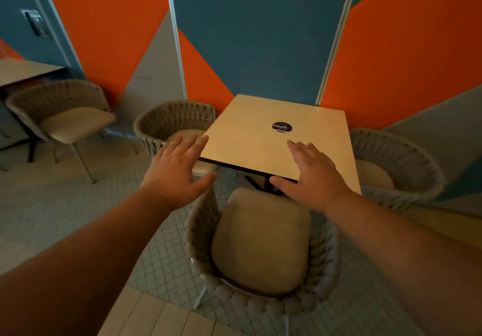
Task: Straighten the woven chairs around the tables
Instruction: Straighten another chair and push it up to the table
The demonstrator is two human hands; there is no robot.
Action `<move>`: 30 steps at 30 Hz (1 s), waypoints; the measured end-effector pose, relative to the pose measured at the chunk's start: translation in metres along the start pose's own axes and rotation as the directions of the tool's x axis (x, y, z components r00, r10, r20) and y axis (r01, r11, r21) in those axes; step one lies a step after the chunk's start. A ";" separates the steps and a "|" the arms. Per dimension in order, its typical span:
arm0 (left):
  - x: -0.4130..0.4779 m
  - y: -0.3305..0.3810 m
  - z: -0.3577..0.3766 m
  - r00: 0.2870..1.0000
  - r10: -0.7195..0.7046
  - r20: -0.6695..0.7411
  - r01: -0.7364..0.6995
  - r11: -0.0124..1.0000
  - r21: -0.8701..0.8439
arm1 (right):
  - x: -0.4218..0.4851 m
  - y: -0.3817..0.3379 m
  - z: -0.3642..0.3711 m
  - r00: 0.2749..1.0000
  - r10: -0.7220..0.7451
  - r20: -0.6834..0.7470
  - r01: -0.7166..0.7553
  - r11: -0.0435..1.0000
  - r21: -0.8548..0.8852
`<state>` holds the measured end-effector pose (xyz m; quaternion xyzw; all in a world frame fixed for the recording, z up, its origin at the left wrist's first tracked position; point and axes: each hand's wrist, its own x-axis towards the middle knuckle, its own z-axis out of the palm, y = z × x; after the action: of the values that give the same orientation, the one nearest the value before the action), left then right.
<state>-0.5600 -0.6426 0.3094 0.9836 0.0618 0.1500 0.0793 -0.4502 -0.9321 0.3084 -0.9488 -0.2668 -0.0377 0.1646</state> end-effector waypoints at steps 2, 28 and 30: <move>-0.008 -0.007 -0.016 1.000 -0.020 -0.018 0.020 1.000 0.010 | 0.006 -0.014 -0.004 0.999 -0.043 -0.010 0.043 0.999 -0.016; -0.058 -0.354 -0.153 0.967 -0.251 -0.038 0.254 0.957 0.140 | 0.182 -0.352 0.109 0.965 -0.261 -0.017 0.261 0.958 0.120; -0.029 -0.381 -0.139 0.970 -0.242 -0.030 0.244 0.959 0.145 | 0.221 -0.359 0.130 0.967 -0.254 -0.009 0.254 0.961 0.110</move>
<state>-0.6675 -0.2544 0.3657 0.9708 0.1936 0.1400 0.0240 -0.4501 -0.4916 0.3259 -0.8963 -0.3884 -0.0415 0.2097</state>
